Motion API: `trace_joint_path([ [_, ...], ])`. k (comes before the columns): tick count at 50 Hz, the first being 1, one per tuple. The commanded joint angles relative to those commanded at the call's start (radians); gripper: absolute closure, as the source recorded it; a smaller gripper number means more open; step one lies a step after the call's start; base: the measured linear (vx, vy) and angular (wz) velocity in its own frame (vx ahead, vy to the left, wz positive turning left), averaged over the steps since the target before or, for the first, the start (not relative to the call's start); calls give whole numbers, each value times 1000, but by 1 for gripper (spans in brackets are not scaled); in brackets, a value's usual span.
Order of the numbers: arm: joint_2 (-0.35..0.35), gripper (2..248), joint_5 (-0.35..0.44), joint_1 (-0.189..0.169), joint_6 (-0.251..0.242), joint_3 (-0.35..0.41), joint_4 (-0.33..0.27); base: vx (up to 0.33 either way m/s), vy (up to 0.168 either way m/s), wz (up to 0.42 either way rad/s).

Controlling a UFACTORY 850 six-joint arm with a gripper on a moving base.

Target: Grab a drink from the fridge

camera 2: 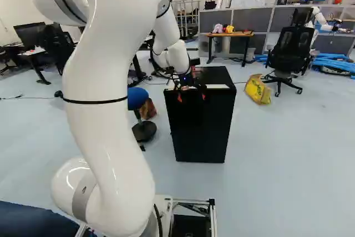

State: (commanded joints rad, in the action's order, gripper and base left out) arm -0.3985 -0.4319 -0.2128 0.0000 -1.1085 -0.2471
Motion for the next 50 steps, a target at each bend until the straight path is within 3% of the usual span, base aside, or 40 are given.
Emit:
trace_joint_path([
  [21, 8, 3, 6, -1, 0, 10, 0, 0, 0, 0],
  [50, 117, 3, 21, -10, 0, 152, 0, 0, 0, 0],
])
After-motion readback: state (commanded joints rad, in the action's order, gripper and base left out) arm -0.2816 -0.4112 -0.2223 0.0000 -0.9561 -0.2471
